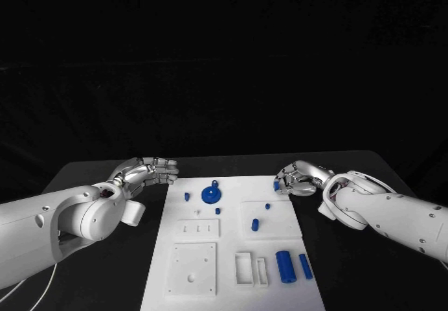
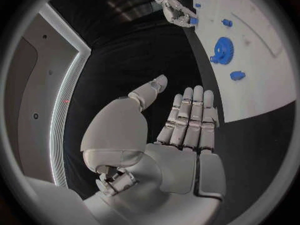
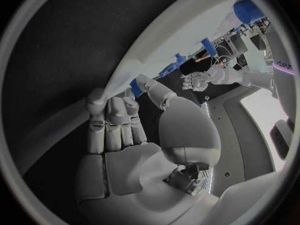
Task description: Assemble the parts on the task board
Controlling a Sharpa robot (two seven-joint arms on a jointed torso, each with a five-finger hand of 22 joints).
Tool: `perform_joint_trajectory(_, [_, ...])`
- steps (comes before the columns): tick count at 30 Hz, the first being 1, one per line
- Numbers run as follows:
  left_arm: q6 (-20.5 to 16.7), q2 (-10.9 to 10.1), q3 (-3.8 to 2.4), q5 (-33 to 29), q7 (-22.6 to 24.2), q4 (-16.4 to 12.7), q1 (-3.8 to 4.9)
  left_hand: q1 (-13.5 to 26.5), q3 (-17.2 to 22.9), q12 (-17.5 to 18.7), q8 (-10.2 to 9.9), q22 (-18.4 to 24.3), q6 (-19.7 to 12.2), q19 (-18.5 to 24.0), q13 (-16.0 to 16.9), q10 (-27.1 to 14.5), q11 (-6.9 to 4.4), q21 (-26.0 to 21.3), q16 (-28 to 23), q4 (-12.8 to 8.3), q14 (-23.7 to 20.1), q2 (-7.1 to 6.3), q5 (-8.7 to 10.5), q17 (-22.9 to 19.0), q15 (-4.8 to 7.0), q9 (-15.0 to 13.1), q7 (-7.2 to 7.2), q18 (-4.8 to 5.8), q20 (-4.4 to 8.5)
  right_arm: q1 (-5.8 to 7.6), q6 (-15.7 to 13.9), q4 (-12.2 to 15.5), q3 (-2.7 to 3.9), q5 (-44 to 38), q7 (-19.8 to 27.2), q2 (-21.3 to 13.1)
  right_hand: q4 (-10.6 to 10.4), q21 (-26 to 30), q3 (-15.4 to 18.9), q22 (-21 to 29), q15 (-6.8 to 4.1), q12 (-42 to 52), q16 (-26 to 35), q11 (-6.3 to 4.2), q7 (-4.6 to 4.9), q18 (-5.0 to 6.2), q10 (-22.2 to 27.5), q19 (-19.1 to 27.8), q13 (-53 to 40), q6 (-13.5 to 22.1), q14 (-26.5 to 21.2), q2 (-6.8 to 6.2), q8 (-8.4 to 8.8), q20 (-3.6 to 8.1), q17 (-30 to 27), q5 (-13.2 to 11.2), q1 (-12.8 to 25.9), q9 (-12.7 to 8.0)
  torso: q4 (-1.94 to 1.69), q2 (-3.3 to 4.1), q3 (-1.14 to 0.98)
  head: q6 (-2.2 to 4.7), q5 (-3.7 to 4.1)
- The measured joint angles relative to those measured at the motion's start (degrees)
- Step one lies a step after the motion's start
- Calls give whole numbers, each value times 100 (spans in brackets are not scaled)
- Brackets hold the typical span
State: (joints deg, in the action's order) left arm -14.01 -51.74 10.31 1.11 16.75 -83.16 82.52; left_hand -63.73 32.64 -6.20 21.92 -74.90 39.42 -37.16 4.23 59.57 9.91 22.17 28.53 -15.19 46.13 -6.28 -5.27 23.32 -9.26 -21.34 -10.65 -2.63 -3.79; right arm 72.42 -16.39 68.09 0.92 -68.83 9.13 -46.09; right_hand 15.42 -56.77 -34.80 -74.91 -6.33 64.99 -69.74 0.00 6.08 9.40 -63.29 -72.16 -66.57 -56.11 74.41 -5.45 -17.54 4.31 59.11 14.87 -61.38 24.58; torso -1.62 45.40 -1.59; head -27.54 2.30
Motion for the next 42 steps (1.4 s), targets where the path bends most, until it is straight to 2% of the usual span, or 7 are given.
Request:
perform_joint_trajectory(4, [87, 23, 0, 71, -68, -4, 0, 147, -39, -120, 74, -1, 176, -101, 33, 195, -78, 78, 169, 166, 197, 90, 0, 24, 90, -42, -21, -2, 94, 0, -147, 114, 0, -42, -161, -34, 4, 0, -61, 0, 0, 0, 0, 0, 0, 0, 0, -1, 0, 0, 1, 0, 14, 1, 7, 0, 0, 1, -1, -6, 9, 14, 7])
perform_joint_trajectory(7, [177, 53, -5, 57, -133, -9, 0, 391, -93, -197, 133, -1, 338, -246, 65, 372, -165, 155, 301, 360, 358, 138, 35, 92, 190, -67, -15, -81, 180, 3, -247, 229, 1, -94, -307, -59, 9, 0, -102, 0, 0, 0, -1, 0, 0, 0, 0, -1, 0, 0, 1, 0, 21, 1, 7, 0, 0, 2, -1, -10, 12, 32, 16])
perform_joint_trajectory(14, [379, 140, -47, 181, -360, 16, 16, 566, -167, -448, 229, -1, 725, -602, 189, 836, -379, 393, 608, 472, 761, 194, 97, 248, 387, -97, 129, -90, 353, 141, -383, 598, 1, -248, -670, -77, 10, 1, -259, 0, 1, 0, -3, -20, 0, 0, -21, -61, 0, 0, 2, -61, 30, 20, 22, -95, 0, 15, 2, -15, 20, 88, 13])
perform_joint_trajectory(19, [454, 309, -95, 445, -652, 34, 220, 678, -225, -693, 233, 0, 911, -895, 360, 1211, -572, 675, 974, 530, 1055, 204, 134, 453, 604, -85, 216, -90, 545, 225, -435, 905, 4, -390, -914, 9, 0, 1, -300, 0, 2, 0, -3, -20, 0, 0, -22, -62, 0, 0, 2, -91, 26, 20, 22, -155, 30, 22, 14, -36, 29, 108, -10])
perform_joint_trajectory(29, [586, 639, -85, 934, -1426, 3, 450, 890, -406, -1564, 84, 0, 1085, -1463, 970, 1775, -888, 1470, 1927, 711, 1596, 6, 212, 898, 1042, 6, 328, -89, 967, 303, -611, 1307, 2, -676, -1298, 228, -78, 1, -492, 0, -13, 0, 1, -31, -12, 1, -51, -93, 7, -27, 34, -182, 2, 33, 28, -355, 0, 34, 21, -105, 69, 120, -101])
perform_joint_trajectory(34, [742, 710, -85, 1168, -1751, -63, 562, 947, -415, -2063, 33, -5, 1129, -1523, 1385, 1653, -924, 1798, 2282, 791, 1596, -83, 212, 1033, 1127, 21, 372, -47, 1078, 314, -709, 1463, 2, -812, -1417, 367, -77, 2, -520, 0, -12, 0, 18, -30, -10, 0, -52, -93, 8, -30, 34, -228, 2, 32, 33, -355, -1, 39, 17, -157, 89, 113, -194])
perform_joint_trajectory(42, [882, 955, -83, 1388, -2119, -47, 567, 1014, -383, -2176, -83, -4, 1072, -1345, 1538, 1330, -871, 1839, 2300, 920, 1414, -179, 212, 990, 1089, 42, 316, -37, 1060, 316, -794, 1661, 2, -956, -1568, 456, -116, 2, -591, 0, -12, 0, 18, -30, -9, 0, -52, -93, 12, -31, 35, -228, 2, 32, 33, -400, -1, 39, -2, -201, 104, 97, -287])
